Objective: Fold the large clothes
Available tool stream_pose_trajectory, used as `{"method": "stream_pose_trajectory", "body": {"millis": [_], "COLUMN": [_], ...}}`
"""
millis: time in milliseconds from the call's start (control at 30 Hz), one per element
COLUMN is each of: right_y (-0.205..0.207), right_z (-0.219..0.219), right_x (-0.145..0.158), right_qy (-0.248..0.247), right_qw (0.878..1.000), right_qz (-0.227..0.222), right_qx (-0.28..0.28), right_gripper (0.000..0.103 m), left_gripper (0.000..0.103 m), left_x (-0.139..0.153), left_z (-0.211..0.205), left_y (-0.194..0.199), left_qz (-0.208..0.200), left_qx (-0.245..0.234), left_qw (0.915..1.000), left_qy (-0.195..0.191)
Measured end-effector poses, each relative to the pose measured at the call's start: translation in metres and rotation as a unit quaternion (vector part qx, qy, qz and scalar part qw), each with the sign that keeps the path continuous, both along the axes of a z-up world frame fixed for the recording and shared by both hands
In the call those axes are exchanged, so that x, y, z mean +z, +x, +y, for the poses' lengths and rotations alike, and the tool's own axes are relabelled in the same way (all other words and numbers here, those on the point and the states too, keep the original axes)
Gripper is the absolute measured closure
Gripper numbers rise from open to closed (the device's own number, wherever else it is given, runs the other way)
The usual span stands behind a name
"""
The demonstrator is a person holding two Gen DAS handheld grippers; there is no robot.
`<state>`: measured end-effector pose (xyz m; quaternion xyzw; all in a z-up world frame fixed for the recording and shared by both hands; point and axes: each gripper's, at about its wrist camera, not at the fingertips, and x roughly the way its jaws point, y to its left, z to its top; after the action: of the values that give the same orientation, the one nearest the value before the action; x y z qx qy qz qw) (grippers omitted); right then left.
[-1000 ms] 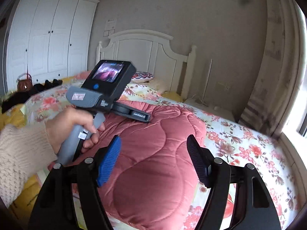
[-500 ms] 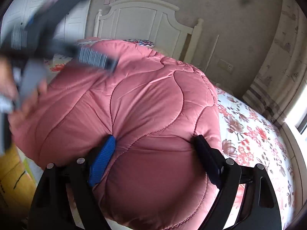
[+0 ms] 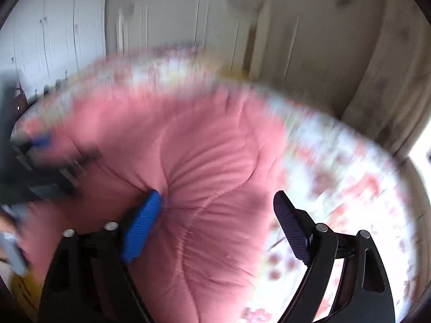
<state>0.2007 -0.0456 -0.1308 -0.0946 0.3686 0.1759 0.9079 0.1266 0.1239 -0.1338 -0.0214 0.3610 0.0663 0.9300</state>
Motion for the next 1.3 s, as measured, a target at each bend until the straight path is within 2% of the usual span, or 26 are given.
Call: {"method": "stream_pose_trajectory", "body": {"millis": [67,133,233,333,400,433,467,500,567,600,800,867,967,1067,1133,1200,1300], "right_y": [0.006,0.006,-0.006,-0.001,0.016,0.028,0.036,0.041,0.047,0.048,0.047,0.050,0.055,0.058,0.060,0.061,0.059], "right_z": [-0.012,-0.015,-0.008,-0.014,-0.016,-0.010,-0.006,-0.010,-0.022,-0.024,-0.030,-0.033,-0.040,-0.049,-0.054,-0.060,-0.065], "right_x": [-0.003,0.005,0.030,0.050,0.041,0.024,0.005,-0.001,-0.003,-0.003,-0.004,-0.004,-0.006,-0.013,-0.020,-0.027,-0.032], "right_qy": [0.038,0.035,0.004,0.025,0.026,0.002,-0.001,0.023,0.057,0.064,0.087,0.099,0.122,0.164,0.198,0.231,0.259], "right_qw": [0.999,0.999,1.000,0.998,0.999,0.999,0.999,0.999,0.996,0.996,0.993,0.991,0.986,0.975,0.962,0.948,0.937], "right_qz": [0.022,0.029,-0.016,-0.047,-0.028,0.000,0.024,0.032,0.057,0.063,0.076,0.087,0.110,0.151,0.187,0.219,0.232], "right_qx": [-0.003,-0.002,-0.002,-0.023,-0.037,-0.033,-0.022,-0.025,-0.027,-0.025,-0.020,-0.015,-0.010,0.004,0.015,0.025,0.041], "right_gripper": [0.019,0.019,0.019,0.019,0.018,0.017,0.017,0.016,0.015,0.011,0.008,0.008,0.004,0.004,0.004,0.004,0.004], "left_gripper": [0.002,0.002,0.002,0.002,0.002,0.002,0.002,0.002,0.002,0.002,0.002,0.002,0.002,0.002,0.002,0.002,0.002], "left_x": [-0.001,-0.001,-0.002,-0.002,-0.002,-0.002,-0.002,-0.003,-0.002,-0.001,0.007,0.012,0.012,0.002,-0.008,-0.022,-0.037], "left_z": [0.001,0.000,0.001,0.002,0.003,0.003,0.004,0.006,0.006,0.007,0.005,0.011,0.028,0.047,0.054,0.061,0.064], "left_y": [0.001,0.001,0.000,0.000,0.000,0.000,0.000,0.000,-0.001,-0.001,-0.011,-0.021,-0.035,-0.040,-0.039,-0.035,-0.031], "left_qz": [0.002,0.001,-0.001,-0.003,-0.003,-0.003,-0.002,-0.001,0.000,0.002,0.008,0.006,0.014,0.030,0.036,0.044,0.048], "left_qx": [-0.003,-0.003,0.000,0.001,0.001,0.003,0.006,0.005,0.004,0.002,0.004,0.003,-0.007,-0.020,-0.029,-0.039,-0.058], "left_qw": [1.0000,1.0000,1.0000,1.0000,1.0000,1.0000,1.0000,1.0000,0.9999,0.9999,0.9999,0.9999,0.9972,0.9887,0.9811,0.9678,0.9510], "left_qy": [-0.004,-0.001,0.001,-0.004,-0.003,-0.003,-0.001,-0.003,-0.012,-0.013,-0.005,-0.015,-0.073,-0.146,-0.188,-0.245,-0.300]}}
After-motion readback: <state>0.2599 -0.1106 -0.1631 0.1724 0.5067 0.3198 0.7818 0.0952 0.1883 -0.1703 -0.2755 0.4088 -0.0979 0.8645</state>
